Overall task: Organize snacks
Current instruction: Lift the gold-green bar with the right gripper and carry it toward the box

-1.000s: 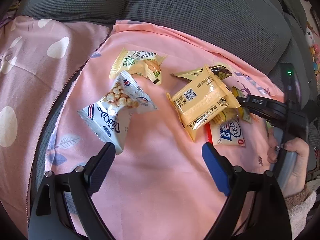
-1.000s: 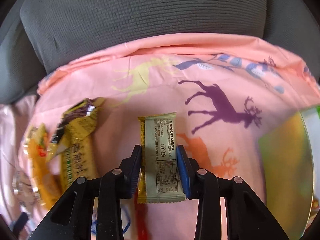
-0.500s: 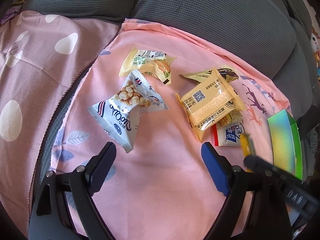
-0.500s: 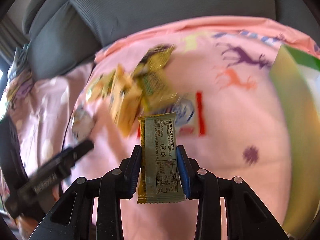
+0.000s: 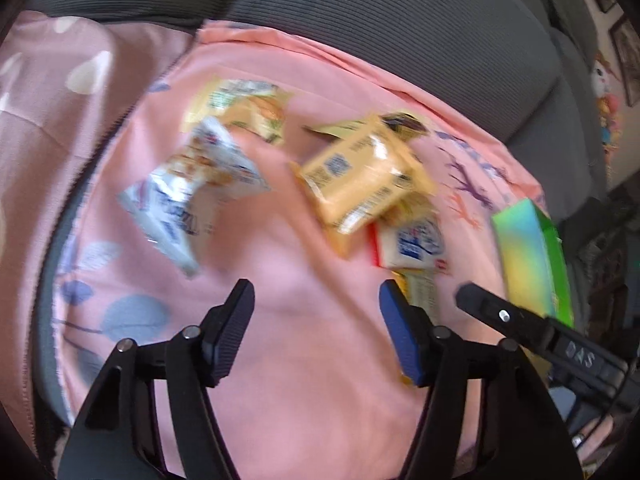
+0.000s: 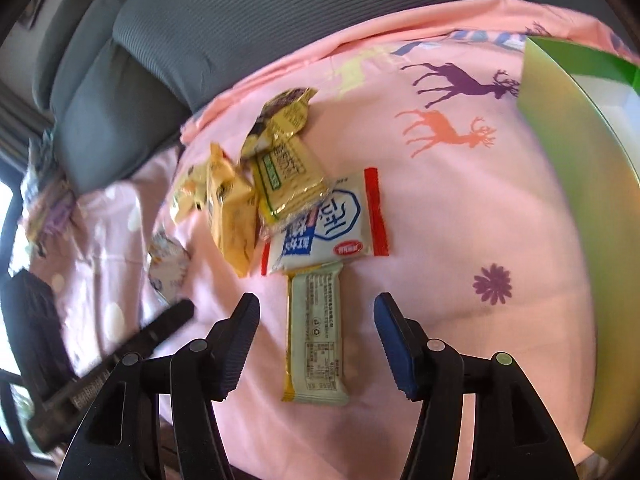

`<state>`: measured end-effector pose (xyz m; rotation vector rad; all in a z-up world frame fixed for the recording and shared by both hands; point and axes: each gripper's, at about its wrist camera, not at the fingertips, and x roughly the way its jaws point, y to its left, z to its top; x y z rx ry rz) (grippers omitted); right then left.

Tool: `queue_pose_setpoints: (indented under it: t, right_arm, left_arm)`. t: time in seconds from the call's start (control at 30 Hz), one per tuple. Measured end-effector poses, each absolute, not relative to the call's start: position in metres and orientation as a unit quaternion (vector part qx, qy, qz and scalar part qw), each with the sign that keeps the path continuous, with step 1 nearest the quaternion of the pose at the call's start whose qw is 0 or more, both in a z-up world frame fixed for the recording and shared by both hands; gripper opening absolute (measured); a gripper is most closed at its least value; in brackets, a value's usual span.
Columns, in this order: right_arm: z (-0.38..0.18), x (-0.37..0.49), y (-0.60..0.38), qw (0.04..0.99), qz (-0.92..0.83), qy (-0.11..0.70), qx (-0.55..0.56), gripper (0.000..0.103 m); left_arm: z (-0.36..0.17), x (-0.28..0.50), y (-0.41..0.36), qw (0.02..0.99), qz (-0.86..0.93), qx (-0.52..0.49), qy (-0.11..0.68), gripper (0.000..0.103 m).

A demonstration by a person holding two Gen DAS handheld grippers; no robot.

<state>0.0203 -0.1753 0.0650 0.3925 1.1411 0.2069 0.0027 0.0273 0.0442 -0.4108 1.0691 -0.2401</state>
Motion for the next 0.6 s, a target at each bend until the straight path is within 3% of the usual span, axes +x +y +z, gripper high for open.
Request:
queue_pose_setpoints:
  t: [0.13, 0.27, 0.33, 0.43, 0.6]
  right_arm:
    - [0.060, 0.022, -0.173, 0.810, 0.105, 0.542, 0.196, 0.060]
    - [0.052, 0.024, -0.166, 0.806, 0.106, 0.553, 0.182, 0.046]
    - [0.047, 0.024, -0.166, 0.801, 0.108, 0.558, 0.187, 0.045]
    - [0.039, 0.026, -0.166, 0.790, 0.111, 0.571, 0.194, 0.045]
    - [0.035, 0.027, -0.161, 0.788, 0.117, 0.575, 0.185, 0.039]
  left_arm:
    - [0.039, -0.002, -0.004, 0.815, -0.182, -0.189, 0.516, 0.042]
    - [0.030, -0.005, -0.030, 0.806, -0.209, -0.172, 0.527, 0.032]
    - [0.026, -0.006, -0.037, 0.805, -0.211, -0.161, 0.531, 0.022]
    - [0.022, -0.005, -0.043, 0.802, -0.217, -0.156, 0.535, 0.016]
    - [0.019, -0.002, -0.050, 0.806, -0.219, -0.143, 0.532, 0.015]
